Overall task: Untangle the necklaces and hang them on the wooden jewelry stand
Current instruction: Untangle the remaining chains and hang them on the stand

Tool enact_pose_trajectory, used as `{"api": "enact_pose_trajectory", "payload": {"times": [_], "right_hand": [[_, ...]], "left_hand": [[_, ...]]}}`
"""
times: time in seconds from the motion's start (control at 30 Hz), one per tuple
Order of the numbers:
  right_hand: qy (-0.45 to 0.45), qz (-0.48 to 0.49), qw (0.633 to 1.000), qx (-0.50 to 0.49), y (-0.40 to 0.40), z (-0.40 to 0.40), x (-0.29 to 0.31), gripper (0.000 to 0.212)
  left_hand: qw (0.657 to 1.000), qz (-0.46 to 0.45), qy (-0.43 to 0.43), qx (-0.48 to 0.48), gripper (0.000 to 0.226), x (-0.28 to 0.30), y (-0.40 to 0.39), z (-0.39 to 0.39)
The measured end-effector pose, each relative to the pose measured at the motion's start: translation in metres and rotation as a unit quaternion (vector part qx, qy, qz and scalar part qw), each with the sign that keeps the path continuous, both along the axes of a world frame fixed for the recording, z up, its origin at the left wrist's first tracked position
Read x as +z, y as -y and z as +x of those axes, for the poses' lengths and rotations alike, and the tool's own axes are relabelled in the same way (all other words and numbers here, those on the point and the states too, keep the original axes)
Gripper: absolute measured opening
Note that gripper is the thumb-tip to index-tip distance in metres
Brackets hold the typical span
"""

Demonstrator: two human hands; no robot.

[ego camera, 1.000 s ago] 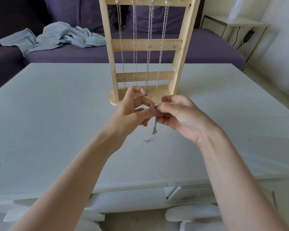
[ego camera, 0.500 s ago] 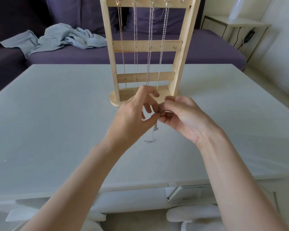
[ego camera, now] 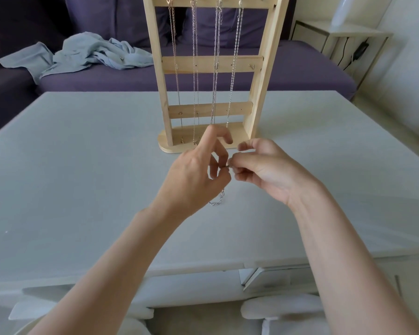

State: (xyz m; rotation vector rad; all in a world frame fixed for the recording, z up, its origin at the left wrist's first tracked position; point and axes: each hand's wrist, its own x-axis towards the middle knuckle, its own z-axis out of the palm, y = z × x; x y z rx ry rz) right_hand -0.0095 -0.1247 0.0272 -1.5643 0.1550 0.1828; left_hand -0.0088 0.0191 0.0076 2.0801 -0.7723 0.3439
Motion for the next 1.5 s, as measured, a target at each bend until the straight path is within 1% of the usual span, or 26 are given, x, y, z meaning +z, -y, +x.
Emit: {"api": "enact_pose_trajectory", "payload": {"times": [0.1, 0.17, 0.27, 0.33, 0.37, 0.43, 0.53, 0.6, 0.73, 0.93, 1.03, 1.1, 1.17, 1.27, 1.4, 1.5], "right_hand": [[0.004, -0.034, 0.999, 0.000, 0.004, -0.002, 0.001, 0.024], [0.007, -0.036, 0.999, 0.002, 0.005, -0.003, 0.001, 0.024], [0.013, 0.021, 1.000, 0.002, 0.007, -0.005, 0.004, 0.024], [0.016, 0.065, 0.998, 0.009, 0.008, -0.006, 0.005, 0.024], [0.018, 0.080, 0.997, 0.012, 0.008, -0.006, 0.005, 0.024], [0.026, 0.095, 0.995, 0.019, 0.007, -0.006, 0.004, 0.025], [0.061, 0.078, 0.995, 0.016, 0.009, -0.006, 0.005, 0.030], [0.093, 0.044, 0.995, 0.009, 0.011, -0.006, 0.007, 0.033], [0.130, -0.071, 0.989, 0.023, 0.008, -0.007, 0.006, 0.036], [0.116, -0.121, 0.985, 0.044, 0.009, -0.006, 0.003, 0.041], [0.109, -0.147, 0.980, 0.077, 0.009, -0.005, 0.002, 0.038], [0.091, -0.167, 0.977, 0.100, 0.007, -0.006, 0.000, 0.036], [0.075, -0.183, 0.974, 0.113, 0.004, -0.006, -0.003, 0.035], [0.065, -0.176, 0.976, 0.113, 0.000, -0.006, -0.008, 0.034], [0.062, -0.160, 0.980, 0.099, -0.002, -0.004, -0.011, 0.033], [0.061, -0.145, 0.984, 0.087, -0.004, -0.004, -0.012, 0.031]], "left_hand": [[0.996, -0.039, -0.071, -0.041, 0.043, 0.002, -0.001, 0.000], [0.984, -0.089, -0.142, -0.068, 0.044, 0.004, -0.002, 0.000], [0.943, -0.186, -0.258, -0.094, 0.041, 0.007, -0.002, -0.001], [0.919, -0.234, -0.302, -0.100, 0.038, 0.007, -0.002, -0.001], [0.913, -0.243, -0.312, -0.099, 0.037, 0.007, -0.002, -0.001], [0.923, -0.222, -0.303, -0.086, 0.036, 0.006, -0.002, 0.000], [0.940, -0.196, -0.272, -0.070, 0.036, 0.005, -0.003, 0.003], [0.953, -0.177, -0.239, -0.061, 0.037, 0.005, -0.005, 0.004], [0.976, -0.130, -0.166, -0.047, 0.043, 0.004, -0.005, 0.005], [0.988, -0.074, -0.132, -0.034, 0.048, 0.001, -0.006, 0.008], [0.993, -0.012, -0.115, -0.030, 0.049, 0.000, -0.008, 0.008], [0.994, 0.040, -0.097, -0.043, 0.049, 0.001, -0.009, 0.006], [0.993, 0.073, -0.076, -0.054, 0.047, 0.000, -0.009, 0.005], [0.993, 0.075, -0.073, -0.059, 0.044, -0.001, -0.010, 0.005], [0.993, 0.043, -0.100, -0.046, 0.049, 0.002, -0.010, 0.006], [0.994, 0.032, -0.096, -0.043, 0.049, 0.001, -0.010, 0.006]]}}
